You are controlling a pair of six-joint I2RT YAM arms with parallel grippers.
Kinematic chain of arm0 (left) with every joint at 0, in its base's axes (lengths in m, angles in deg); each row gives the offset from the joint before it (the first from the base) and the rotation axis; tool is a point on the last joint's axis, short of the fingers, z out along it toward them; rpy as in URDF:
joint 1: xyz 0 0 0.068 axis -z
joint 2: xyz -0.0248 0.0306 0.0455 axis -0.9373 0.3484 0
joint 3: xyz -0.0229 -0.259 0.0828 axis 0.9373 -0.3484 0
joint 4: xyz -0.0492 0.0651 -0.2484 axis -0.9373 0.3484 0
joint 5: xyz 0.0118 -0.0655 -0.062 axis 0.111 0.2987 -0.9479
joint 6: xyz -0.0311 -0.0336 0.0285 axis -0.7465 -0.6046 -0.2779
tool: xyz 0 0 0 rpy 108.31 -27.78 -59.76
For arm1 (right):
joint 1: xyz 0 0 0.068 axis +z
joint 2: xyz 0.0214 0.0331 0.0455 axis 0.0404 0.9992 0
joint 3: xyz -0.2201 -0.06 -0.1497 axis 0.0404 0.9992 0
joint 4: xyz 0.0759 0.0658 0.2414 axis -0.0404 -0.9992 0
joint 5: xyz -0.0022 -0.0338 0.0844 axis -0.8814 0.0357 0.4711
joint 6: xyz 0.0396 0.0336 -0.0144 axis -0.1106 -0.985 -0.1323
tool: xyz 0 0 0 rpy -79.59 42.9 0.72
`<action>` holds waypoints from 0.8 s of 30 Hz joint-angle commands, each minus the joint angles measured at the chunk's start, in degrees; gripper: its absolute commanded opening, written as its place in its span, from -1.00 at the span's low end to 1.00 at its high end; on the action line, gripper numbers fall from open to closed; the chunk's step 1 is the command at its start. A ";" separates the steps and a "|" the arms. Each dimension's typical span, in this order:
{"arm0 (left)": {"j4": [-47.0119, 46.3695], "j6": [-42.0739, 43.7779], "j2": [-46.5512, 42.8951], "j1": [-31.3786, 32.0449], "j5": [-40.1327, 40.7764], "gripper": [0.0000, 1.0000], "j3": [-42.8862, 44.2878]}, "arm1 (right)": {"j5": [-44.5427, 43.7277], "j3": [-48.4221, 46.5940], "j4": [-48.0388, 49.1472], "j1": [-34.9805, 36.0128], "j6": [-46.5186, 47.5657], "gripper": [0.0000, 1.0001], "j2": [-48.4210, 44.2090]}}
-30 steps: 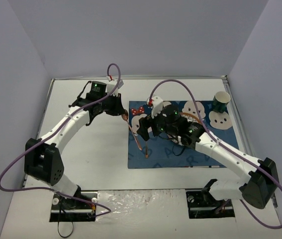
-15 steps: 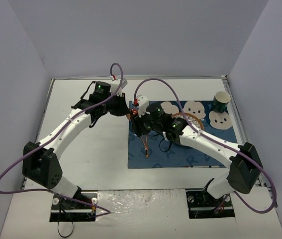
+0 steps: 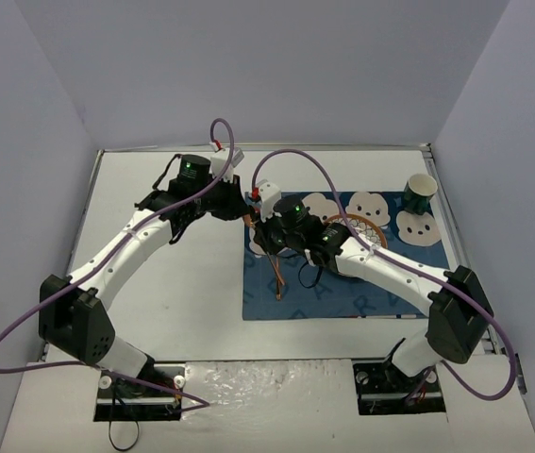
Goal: Set the dinner table for one person
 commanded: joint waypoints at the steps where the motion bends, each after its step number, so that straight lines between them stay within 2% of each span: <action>1: -4.56 -0.34 -3.29 0.72 -1.16 -1.00 0.52 | -2.38 -1.56 3.62 0.48 0.12 -0.96 -1.27; 5: -3.93 -0.06 -3.20 0.84 -0.68 -0.99 -0.05 | -2.78 -0.72 3.79 0.48 -0.47 -1.00 -2.30; 6: -3.83 -0.12 -3.23 0.90 -0.41 -0.91 -0.21 | -3.07 -0.48 3.79 0.48 -0.71 -1.00 -2.60; 15: -0.51 -0.21 -5.56 0.81 6.89 0.53 0.11 | -9.49 6.58 3.53 -0.26 -2.72 -1.00 -8.23; 17: 0.67 -0.21 -6.69 0.66 9.94 0.77 0.24 | -10.63 8.78 2.83 -1.25 -2.94 -1.00 -10.21; 21: 4.11 0.49 -9.29 -0.68 17.43 0.92 -0.36 | -11.81 12.99 -0.21 -6.51 -2.84 -1.00 -14.89; 24: 7.27 0.57 -11.07 -3.69 19.81 0.94 -1.23 | -10.56 15.65 -3.87 -14.24 -2.27 -1.00 -19.06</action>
